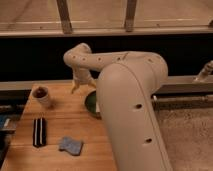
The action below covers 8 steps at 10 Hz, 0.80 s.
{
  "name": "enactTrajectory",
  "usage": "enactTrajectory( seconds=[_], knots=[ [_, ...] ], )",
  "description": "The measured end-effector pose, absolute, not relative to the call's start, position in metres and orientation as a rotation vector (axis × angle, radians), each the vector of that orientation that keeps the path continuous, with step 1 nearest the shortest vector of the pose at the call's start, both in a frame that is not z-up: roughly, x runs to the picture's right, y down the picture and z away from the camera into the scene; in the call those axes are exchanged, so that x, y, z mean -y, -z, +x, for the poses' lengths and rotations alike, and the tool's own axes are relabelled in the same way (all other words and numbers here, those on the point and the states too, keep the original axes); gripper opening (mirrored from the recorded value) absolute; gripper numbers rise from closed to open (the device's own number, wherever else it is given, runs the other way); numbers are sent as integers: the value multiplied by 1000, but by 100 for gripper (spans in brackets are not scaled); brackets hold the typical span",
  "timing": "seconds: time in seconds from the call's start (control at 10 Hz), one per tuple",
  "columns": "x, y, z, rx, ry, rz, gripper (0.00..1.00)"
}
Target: Move the arm in a circular motion
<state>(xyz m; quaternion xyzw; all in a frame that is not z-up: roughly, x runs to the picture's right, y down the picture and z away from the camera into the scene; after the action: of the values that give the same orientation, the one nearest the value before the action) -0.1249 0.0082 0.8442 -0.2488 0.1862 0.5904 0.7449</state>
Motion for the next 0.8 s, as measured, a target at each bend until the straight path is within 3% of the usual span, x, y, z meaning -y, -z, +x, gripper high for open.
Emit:
enactTrajectory(
  seconds=[0.5, 0.8],
  knots=[
    [-3, -843, -124, -390, -1271, -547, 80],
    [-16, -818, -149, -327, -1170, -559, 80]
  ],
)
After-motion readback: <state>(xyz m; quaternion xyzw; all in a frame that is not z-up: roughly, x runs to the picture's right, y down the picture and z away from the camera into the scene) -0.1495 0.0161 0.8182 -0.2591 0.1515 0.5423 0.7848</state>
